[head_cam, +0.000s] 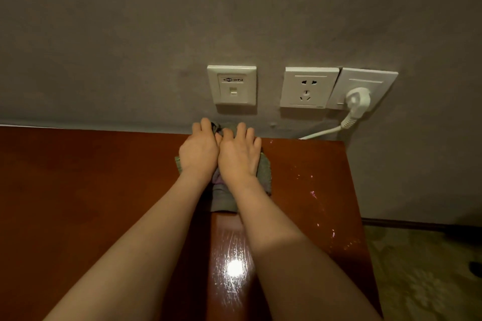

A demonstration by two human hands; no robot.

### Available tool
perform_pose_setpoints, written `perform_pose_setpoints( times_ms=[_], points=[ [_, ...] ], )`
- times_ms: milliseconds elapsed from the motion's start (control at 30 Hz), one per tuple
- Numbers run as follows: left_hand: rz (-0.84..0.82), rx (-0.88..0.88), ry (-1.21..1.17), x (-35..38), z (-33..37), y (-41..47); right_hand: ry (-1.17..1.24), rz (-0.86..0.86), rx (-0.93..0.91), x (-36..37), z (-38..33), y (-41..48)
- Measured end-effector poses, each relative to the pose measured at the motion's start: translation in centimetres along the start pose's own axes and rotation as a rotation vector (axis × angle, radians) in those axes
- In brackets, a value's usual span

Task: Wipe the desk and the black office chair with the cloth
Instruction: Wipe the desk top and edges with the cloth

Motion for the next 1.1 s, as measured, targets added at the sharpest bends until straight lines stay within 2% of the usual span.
perform_pose_setpoints(
  times_ms=[233, 367, 567, 700, 833, 967, 1100],
  points=[
    [0.016, -0.021, 0.036, 0.4, 1.4, 0.2, 0.054, -0.171, -0.098, 0.2, 1.2, 0.8],
    [0.059, 0.007, -0.016, 0.4, 4.0, 0.0, 0.0, -0.121, -0.039, -0.5, 3.9, 1.4],
    [0.159, 0.194, -0.02, 1.3, 10.4, -0.6, 0.01, -0.073, 0.013, -2.6, 10.0, 1.4],
    [0.183, 0.195, -0.028, 1.8, 14.4, -1.7, 0.004, -0.07, 0.057, -3.9, 14.1, 1.1],
    [0.016, 0.192, -0.019, 2.9, 17.8, -2.7, 0.003, -0.128, 0.081, -5.6, 16.9, 0.7],
    [-0.028, 0.214, -0.007, 3.0, 19.2, -3.2, -0.056, -0.248, 0.092, -6.2, 18.6, 0.3],
    [-0.184, 0.192, -0.066, 2.8, 19.9, -3.6, -0.065, -0.327, 0.116, -6.7, 18.8, 0.1]
  ],
)
Point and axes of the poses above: each hand's wrist, its own y-axis towards the middle knuckle, its own x-axis out of the palm, z = x × y, the point moved 6 cm from there along y, towards the middle knuckle, and after that the axes turned 3 degrees about x, right-handed, at the moved point
